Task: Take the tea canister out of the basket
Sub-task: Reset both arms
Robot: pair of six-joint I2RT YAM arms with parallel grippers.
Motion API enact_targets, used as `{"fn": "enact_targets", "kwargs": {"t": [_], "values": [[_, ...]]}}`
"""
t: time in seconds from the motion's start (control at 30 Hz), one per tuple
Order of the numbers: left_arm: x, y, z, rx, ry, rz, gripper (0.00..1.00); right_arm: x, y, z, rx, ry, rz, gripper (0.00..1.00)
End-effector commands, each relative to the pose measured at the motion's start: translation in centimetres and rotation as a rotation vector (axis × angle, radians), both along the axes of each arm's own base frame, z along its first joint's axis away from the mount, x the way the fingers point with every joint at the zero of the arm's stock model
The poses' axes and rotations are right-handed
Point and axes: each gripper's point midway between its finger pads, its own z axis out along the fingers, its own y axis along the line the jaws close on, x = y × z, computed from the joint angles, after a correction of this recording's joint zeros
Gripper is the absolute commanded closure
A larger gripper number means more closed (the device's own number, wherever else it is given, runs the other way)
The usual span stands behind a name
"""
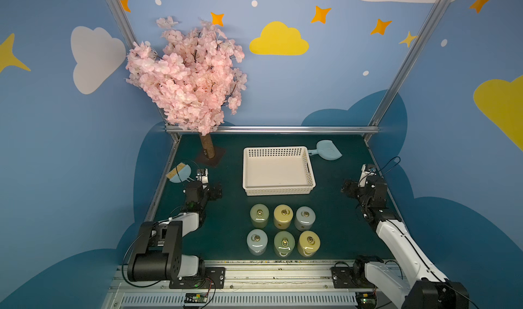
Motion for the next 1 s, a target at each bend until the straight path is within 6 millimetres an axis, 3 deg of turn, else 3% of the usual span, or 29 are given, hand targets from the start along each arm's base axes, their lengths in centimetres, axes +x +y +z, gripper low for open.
{"fn": "enact_targets", "kwargs": {"t": [0.0, 0.13, 0.5, 0.77, 0.97], "values": [[1.3, -0.7, 1.3, -0.023, -0.093, -0.048, 0.00, 0.7, 0.2, 0.4, 0.003, -0.027, 0.024, 0.01], [1.6, -1.0, 0.3, -0.025, -0.071, -0.070, 0.00, 1.1, 0.0, -0.1, -0.008, -0.020, 0.030, 0.01], [1.8, -1.0, 0.1, -0.019, -0.052, -0.073, 0.00, 3.3, 0.5, -1.9, -0.042, -0.006, 0.099, 0.02], [1.8, -1.0, 0.1, -0.017, -0.052, -0.073, 0.00, 5.5, 2.4, -5.2, -0.039, 0.019, 0.207, 0.02], [1.9, -1.0, 0.1, -0.016, -0.054, -0.073, 0.00, 6.1, 3.7, -8.0, -0.117, -0.014, 0.244, 0.02]]}}
